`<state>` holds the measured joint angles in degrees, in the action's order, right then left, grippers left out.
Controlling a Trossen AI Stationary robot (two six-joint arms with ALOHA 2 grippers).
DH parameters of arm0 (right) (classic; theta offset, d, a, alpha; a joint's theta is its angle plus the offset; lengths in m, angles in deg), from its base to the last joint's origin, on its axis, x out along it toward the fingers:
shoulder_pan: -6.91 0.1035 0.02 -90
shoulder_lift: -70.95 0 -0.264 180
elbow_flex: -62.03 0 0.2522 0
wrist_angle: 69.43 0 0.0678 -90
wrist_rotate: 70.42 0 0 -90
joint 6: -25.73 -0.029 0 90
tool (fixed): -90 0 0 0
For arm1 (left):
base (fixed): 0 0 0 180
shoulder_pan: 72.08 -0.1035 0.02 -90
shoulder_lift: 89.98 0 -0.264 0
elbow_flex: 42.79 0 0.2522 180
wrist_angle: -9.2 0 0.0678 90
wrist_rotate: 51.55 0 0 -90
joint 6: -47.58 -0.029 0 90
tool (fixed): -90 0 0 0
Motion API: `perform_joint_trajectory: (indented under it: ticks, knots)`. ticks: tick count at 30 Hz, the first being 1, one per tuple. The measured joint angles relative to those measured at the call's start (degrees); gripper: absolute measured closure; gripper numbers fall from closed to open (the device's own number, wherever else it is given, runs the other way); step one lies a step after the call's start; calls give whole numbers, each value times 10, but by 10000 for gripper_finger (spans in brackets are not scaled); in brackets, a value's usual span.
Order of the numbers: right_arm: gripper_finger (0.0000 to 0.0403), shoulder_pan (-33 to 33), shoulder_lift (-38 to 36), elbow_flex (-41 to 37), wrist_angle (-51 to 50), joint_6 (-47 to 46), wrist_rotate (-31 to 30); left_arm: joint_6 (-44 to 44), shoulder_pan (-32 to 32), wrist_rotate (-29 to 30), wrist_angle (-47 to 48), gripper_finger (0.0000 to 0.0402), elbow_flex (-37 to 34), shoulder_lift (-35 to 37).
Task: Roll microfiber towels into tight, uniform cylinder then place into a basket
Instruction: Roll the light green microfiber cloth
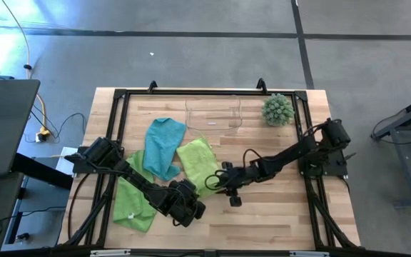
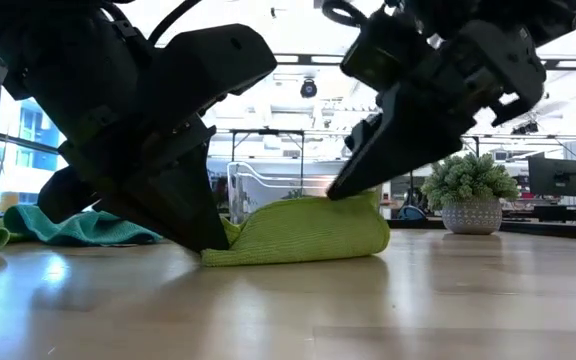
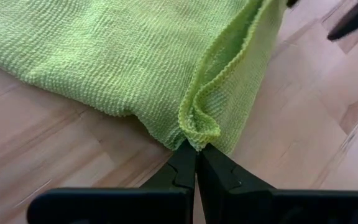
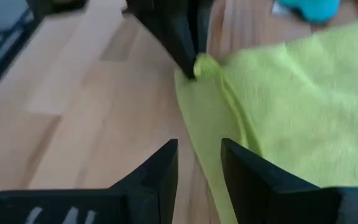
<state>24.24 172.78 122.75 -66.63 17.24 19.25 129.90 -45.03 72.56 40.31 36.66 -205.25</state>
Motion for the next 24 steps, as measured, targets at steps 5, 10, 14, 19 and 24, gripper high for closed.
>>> perform_joint_trajectory:
  ticks: [5, 10, 14, 19, 24]
  knots:
    - [289, -1, 8, 0, -26, 0, -56, 0, 0, 0, 0, 401, 0, 0]
    - [289, -1, 22, 0, -41, -5, -57, 0, 0, 0, 0, 401, 0, 0]
    - [289, 0, 34, 0, -48, -14, -57, -6, 0, 0, 2, 401, 0, 0]
    - [289, 0, 45, 1, -44, -18, -57, -41, 0, -5, 2, 396, 0, 0]
    - [289, 0, 48, 2, -46, -20, -58, -61, 0, -17, 7, 361, 0, 1]
